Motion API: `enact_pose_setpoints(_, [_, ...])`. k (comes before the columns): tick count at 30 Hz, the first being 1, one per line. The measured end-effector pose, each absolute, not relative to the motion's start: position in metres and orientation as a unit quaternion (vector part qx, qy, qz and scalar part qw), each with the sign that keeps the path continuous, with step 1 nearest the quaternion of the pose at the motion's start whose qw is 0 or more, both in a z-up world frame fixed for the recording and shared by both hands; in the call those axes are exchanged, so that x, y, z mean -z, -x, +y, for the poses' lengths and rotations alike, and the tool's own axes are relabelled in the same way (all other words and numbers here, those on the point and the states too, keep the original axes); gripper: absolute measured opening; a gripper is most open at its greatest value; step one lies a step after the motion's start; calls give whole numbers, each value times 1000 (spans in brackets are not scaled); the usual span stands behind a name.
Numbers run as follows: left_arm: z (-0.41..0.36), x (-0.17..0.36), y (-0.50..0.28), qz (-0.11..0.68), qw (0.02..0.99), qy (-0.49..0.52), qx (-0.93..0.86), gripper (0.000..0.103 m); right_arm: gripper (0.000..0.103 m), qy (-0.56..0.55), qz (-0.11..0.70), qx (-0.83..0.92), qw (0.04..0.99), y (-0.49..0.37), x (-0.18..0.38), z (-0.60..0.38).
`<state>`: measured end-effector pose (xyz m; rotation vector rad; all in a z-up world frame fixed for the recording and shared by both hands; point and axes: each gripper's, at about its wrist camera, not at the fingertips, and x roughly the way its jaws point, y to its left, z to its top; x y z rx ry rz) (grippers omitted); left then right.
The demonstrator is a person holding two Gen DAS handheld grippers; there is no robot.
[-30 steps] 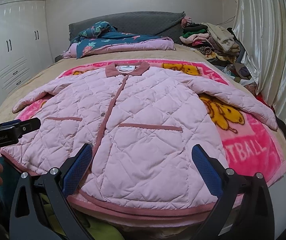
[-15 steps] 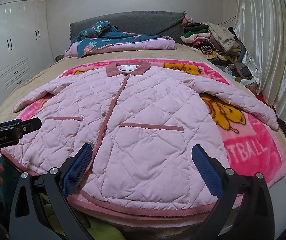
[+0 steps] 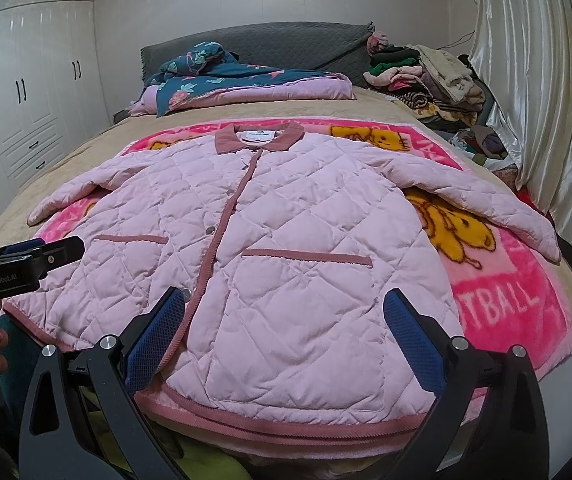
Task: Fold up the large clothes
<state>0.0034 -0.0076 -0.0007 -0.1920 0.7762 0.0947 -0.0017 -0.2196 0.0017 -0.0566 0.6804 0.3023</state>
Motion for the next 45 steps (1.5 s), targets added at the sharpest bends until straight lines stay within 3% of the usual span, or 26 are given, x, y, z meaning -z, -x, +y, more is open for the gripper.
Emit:
enact_pose_setpoints(15, [-2, 3, -4, 380, 919, 93, -46, 94, 99, 21, 335, -159, 928, -20, -2, -211])
enact_pose_setpoints(45, [12, -20, -126, 396, 912, 104, -35, 94, 99, -16, 311, -128, 942, -135, -29, -227])
